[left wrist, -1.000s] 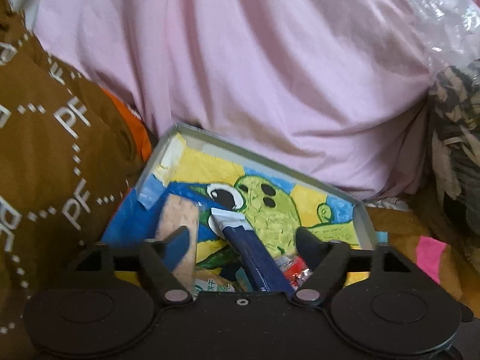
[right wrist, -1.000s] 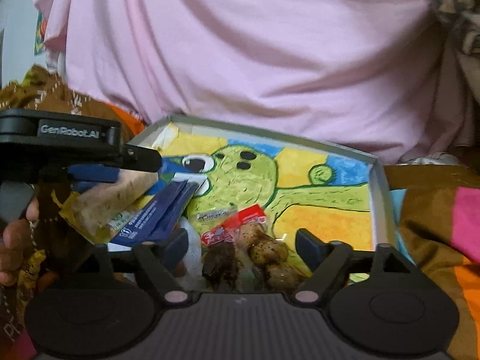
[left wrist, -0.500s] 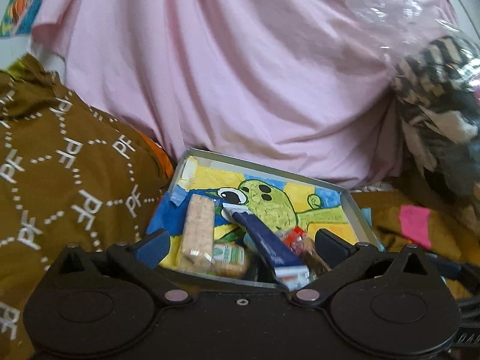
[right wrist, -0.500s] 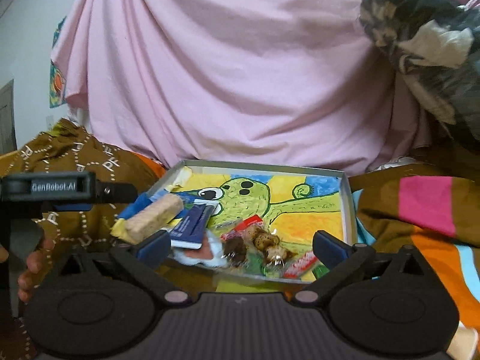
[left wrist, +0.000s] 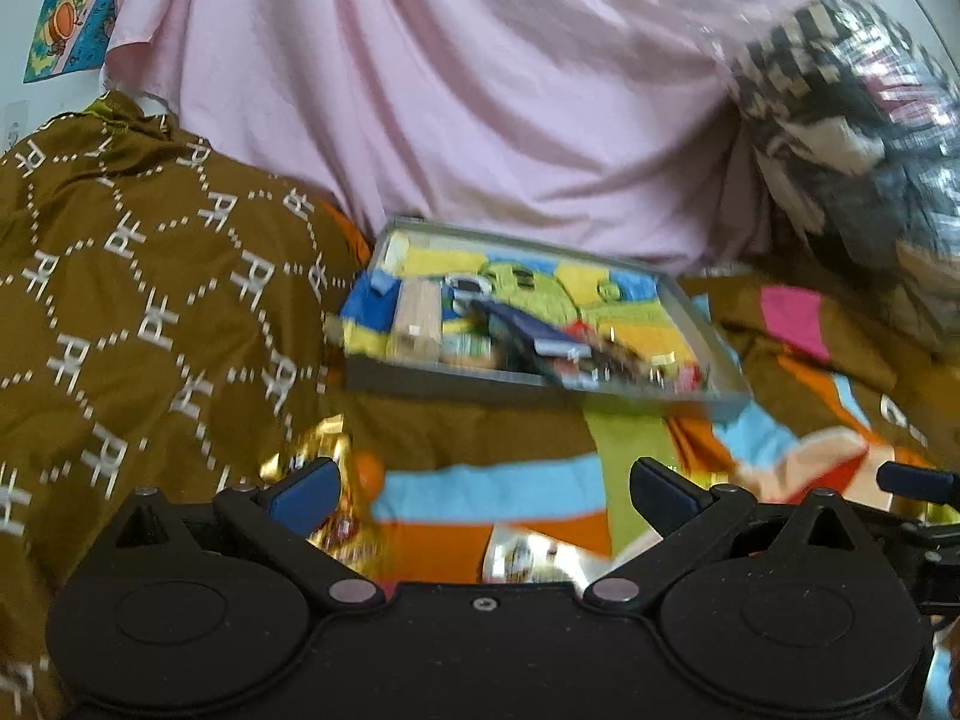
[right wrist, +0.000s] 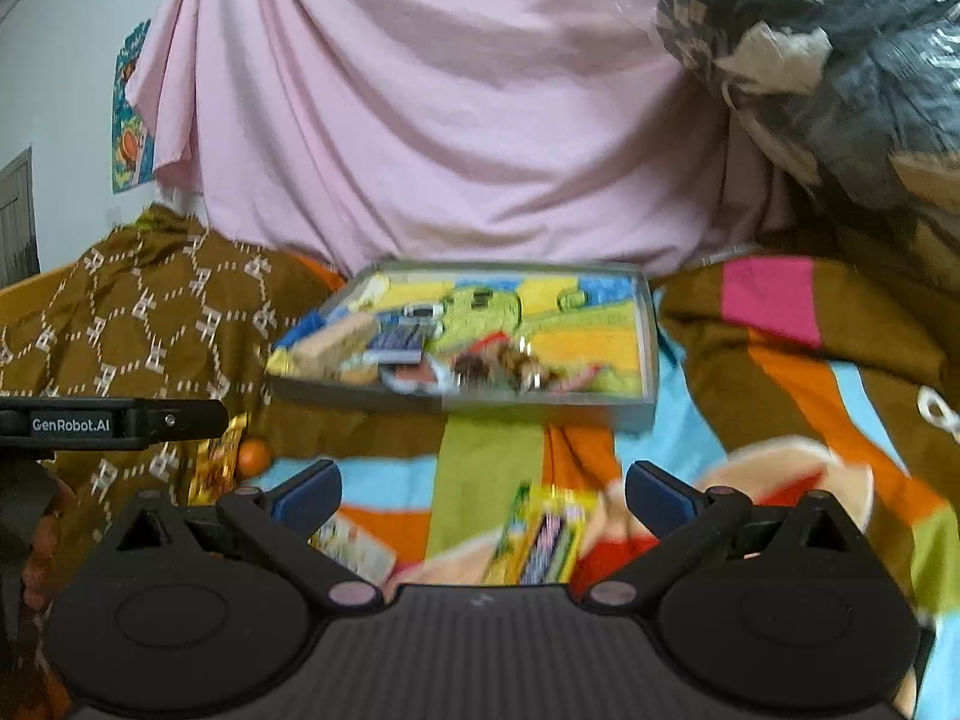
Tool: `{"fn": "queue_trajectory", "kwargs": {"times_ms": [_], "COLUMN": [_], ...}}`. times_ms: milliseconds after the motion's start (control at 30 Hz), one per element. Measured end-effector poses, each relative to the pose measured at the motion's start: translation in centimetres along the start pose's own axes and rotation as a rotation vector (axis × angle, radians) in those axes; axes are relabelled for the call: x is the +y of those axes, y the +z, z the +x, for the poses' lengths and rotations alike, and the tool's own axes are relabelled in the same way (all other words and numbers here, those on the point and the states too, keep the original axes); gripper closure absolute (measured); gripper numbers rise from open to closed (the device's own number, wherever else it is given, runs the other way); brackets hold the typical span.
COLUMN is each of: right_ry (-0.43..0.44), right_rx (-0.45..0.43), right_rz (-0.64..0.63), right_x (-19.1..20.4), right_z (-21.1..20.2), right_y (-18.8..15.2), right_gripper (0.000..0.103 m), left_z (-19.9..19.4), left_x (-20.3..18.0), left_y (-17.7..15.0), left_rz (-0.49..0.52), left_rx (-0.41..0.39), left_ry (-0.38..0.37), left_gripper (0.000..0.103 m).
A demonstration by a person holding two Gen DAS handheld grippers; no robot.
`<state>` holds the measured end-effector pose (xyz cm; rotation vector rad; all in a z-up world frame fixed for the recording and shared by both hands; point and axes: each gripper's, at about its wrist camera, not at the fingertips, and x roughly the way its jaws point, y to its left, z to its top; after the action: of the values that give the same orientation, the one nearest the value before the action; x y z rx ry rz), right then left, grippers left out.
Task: Organize snacks
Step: 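Withdraw both tools from the tray toward the remaining snacks, then reach the right tool to the yellow-green cracker bar while the left tool approaches the red tofu pack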
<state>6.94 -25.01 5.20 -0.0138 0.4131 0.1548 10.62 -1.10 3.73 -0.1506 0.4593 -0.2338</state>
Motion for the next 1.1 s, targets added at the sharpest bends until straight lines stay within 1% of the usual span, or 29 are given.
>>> {"fn": "queue_trajectory", "kwargs": {"times_ms": [200,300,467,633,867,1100], "right_ry": [-0.006,-0.014,-0.046,-0.067,-0.070,-0.072], "right_rx": [0.085,0.130,0.186,0.242,0.275,0.286], "right_rz": [0.023,0.033,0.017,0.010,-0.008,0.000], "right_x": [0.7,1.0,1.7,2.1,2.3,2.2], "right_z": [-1.2,-1.5,-1.4,-0.9,-0.2,0.1], "right_y": [-3.1,-4.4,-5.9,-6.8,-7.1,-7.1], "right_gripper": [0.000,0.000,0.000,0.000,0.000,0.000], "left_z": [-1.3,-1.7,-1.7,-1.0,-0.2,0.0], "left_x": [0.2,0.3,0.2,-0.1,-0.2,-0.2], "left_y": [-2.6,-3.6,-4.9,-5.6,-6.3,-6.3], "left_rz": [0.017,0.027,0.069,0.104,0.113,0.111], "left_rx": [0.037,0.064,0.106,0.167,0.215,0.232], "left_ry": [0.026,0.051,0.046,0.020,0.019,0.028], "left_gripper": [0.001,0.001,0.001,0.001,0.001,0.001]}}
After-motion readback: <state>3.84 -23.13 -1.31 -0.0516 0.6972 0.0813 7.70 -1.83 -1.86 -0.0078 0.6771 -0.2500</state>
